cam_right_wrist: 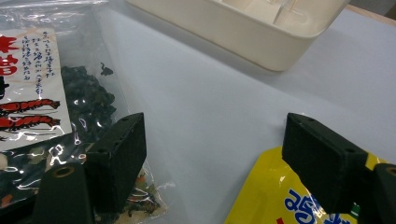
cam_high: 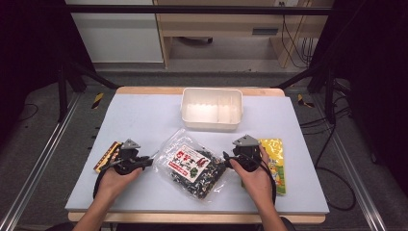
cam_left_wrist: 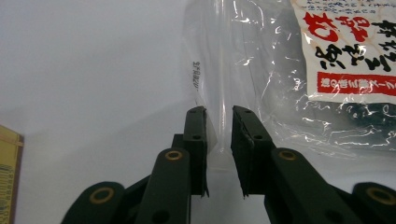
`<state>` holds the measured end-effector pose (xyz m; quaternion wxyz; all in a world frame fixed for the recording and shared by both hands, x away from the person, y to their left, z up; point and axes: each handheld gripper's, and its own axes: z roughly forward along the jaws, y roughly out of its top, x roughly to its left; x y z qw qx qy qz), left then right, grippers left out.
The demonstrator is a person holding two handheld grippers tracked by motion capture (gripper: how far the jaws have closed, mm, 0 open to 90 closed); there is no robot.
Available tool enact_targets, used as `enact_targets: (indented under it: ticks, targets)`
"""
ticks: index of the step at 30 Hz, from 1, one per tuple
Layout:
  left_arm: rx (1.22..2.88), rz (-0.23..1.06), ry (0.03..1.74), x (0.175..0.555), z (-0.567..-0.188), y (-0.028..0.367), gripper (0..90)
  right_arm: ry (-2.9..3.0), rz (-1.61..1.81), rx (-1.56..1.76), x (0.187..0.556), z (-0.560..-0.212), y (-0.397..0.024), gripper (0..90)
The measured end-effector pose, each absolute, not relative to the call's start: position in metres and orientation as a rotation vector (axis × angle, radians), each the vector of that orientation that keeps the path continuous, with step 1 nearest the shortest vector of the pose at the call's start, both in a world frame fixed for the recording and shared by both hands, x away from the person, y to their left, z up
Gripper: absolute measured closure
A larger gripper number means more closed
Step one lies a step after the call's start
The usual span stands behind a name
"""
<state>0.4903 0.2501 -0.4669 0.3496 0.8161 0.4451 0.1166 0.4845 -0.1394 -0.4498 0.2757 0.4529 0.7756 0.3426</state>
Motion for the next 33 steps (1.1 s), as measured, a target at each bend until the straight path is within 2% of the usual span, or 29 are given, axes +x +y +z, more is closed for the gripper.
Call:
enact_targets:
  ticks: [8, 13, 17, 26, 33]
  targets:
    - [2.164, 0.365, 1.162, 0.49, -0.468, 0.243, 80.1, 2.081, 0.921, 1.22, 0.484, -0.449, -0.139, 22.3]
    - [2.192, 0.411, 1.14, 0.489, -0.47, 0.242, 89.1, 2.082, 0.92, 1.217, 0.484, -0.449, -0.138, 22.3]
    - [2.201, 0.421, 1.127, 0.487, -0.467, 0.243, 89.7, 2.081, 0.918, 1.216, 0.484, -0.449, -0.138, 22.2]
    - [2.11, 0.448, 1.061, 0.473, -0.443, 0.257, 89.9, 2.082, 0.942, 1.191, 0.481, -0.446, -0.133, 22.4]
    - [2.092, 0.502, 1.019, 0.479, -0.421, 0.268, 90.0, 2.114, 1.001, 1.093, 0.482, -0.428, -0.119, 22.7]
